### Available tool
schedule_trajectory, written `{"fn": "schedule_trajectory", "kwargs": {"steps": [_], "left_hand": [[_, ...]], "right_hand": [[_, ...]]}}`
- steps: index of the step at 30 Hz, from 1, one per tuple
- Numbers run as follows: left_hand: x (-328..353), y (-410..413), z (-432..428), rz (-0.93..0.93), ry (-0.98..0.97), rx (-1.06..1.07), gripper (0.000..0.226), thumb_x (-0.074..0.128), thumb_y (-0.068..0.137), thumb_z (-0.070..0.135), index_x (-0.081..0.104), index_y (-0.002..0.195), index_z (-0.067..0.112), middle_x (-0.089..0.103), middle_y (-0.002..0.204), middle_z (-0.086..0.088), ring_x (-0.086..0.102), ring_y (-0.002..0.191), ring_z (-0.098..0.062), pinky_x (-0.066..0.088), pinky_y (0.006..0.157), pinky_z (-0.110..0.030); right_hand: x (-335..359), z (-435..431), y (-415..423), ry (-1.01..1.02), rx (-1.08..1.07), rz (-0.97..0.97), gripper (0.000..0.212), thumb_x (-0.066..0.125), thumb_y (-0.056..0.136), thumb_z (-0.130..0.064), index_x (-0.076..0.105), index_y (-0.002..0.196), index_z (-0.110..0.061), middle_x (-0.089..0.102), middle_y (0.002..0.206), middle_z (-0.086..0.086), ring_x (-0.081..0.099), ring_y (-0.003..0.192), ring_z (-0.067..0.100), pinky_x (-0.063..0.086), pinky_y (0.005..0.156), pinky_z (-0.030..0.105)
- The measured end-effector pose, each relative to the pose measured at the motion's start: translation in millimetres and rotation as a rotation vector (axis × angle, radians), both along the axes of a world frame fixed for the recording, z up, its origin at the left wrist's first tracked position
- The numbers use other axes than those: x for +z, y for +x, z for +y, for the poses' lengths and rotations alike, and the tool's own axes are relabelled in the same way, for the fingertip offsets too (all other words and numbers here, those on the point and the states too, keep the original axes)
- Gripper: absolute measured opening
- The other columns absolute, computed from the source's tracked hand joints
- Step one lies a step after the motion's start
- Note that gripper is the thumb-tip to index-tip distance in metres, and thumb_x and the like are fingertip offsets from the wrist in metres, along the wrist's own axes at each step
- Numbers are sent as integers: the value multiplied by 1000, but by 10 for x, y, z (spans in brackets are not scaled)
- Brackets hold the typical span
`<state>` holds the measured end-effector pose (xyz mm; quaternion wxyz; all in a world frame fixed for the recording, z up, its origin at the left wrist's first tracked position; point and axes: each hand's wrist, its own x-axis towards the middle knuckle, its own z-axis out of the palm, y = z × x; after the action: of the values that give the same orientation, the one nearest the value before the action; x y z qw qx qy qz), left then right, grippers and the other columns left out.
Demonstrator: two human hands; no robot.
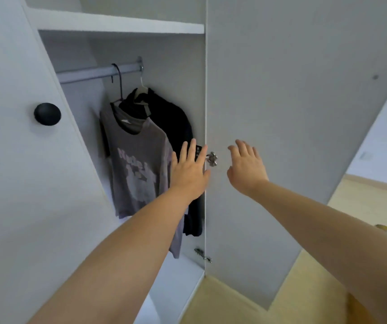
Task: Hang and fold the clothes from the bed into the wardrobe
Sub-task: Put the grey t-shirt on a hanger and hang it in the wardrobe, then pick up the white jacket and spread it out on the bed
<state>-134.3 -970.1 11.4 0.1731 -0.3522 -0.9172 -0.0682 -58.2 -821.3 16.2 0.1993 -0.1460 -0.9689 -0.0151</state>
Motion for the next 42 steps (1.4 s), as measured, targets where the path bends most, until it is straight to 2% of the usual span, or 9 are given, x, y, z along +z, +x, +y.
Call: {"fn": "schedule_trajectory", "kwargs": {"steps": [7, 13, 17, 25, 32, 38, 42], "left_hand": [[-322, 699, 1016, 53, -155, -433, 68, 23, 98, 53, -6, 152, 24, -11, 160, -6, -11, 147, -25, -2, 116, -49], [-472, 1529, 2113, 119, -186, -835, 66, 26, 99, 48, 3, 153, 17, 3, 160, -8, 3, 147, -24, 8, 116, -46], [-590, 2193, 2910, 120, -207, -996, 64, 25, 101, 43, -1, 153, 17, -1, 161, -7, -1, 147, -23, 5, 117, -44], [-831, 3364, 5042, 131, -224, -1191, 65, 29, 100, 43, -1, 153, 20, -4, 161, -5, -5, 147, -22, 2, 117, -45], [-973, 4173, 6787, 115, -272, -1262, 65, 26, 99, 44, -4, 152, 22, -8, 160, -6, -7, 147, -24, 3, 116, -48], [-1186, 4146, 7720, 33, -311, -1291, 66, 24, 99, 46, -6, 152, 22, -11, 160, -6, -10, 147, -24, 2, 116, -49], [-1248, 3806, 8451, -85, -262, -1293, 64, 22, 99, 47, -5, 152, 22, -12, 160, -5, -12, 146, -23, 2, 116, -50]], "right_hand": [[-250, 746, 1204, 1, -301, -22, 57, 45, 93, -22, 26, 145, -10, 14, 157, 12, 7, 146, 27, 5, 119, 44], [-405, 1563, 2291, -28, -596, -41, 57, 45, 94, -26, 25, 146, -11, 13, 158, 11, 5, 146, 26, 4, 119, 45], [-507, 2102, 2988, -84, -757, -22, 57, 46, 94, -25, 27, 145, -10, 14, 157, 12, 7, 146, 25, 3, 118, 45], [-772, 3672, 4286, -113, -1006, -20, 55, 48, 93, -25, 29, 143, -10, 17, 156, 12, 9, 146, 26, 4, 118, 47], [-944, 5101, 5123, -225, -1201, -17, 57, 47, 95, -28, 25, 145, -10, 14, 157, 11, 6, 146, 25, 2, 117, 48], [-1063, 5927, 5124, -294, -1298, -49, 59, 44, 95, -32, 21, 147, -13, 9, 159, 8, 4, 147, 24, 1, 117, 50], [-1005, 6601, 4804, -313, -1394, 37, 59, 39, 97, -34, 19, 148, -13, 9, 160, 7, 4, 147, 24, 2, 117, 50]]}}
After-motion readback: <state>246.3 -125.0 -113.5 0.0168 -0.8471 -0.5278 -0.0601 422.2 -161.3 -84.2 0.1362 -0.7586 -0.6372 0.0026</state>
